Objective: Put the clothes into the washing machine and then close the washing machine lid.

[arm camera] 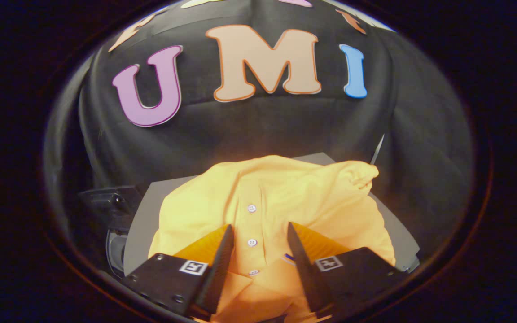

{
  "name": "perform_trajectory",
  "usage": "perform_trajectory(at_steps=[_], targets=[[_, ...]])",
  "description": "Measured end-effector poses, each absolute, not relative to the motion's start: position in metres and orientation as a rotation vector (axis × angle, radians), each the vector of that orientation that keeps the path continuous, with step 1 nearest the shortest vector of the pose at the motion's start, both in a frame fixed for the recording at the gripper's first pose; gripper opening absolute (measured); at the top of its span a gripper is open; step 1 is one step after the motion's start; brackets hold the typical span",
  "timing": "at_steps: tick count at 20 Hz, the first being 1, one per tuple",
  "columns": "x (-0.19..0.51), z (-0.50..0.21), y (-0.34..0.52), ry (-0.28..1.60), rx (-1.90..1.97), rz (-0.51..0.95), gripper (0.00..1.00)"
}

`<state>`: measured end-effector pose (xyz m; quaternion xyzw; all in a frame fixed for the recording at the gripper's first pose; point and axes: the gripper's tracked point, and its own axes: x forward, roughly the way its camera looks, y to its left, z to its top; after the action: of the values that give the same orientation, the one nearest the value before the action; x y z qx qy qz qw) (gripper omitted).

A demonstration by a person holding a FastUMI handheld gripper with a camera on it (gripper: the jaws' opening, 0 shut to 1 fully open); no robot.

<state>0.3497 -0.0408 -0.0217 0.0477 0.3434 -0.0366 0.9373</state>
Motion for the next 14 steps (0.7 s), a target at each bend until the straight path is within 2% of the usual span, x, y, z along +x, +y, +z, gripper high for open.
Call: perform_trajectory(at_steps=[4,8,14], targets=[[0.344,-0.021,-0.047,0.71,0.14,-0.118,0.11],[0.328,-0.015,-0.029,0.68,0.218,-0.063,0.01],[0.313,0.032,-0.012,0.551,0.289,-0.008,0.0]])
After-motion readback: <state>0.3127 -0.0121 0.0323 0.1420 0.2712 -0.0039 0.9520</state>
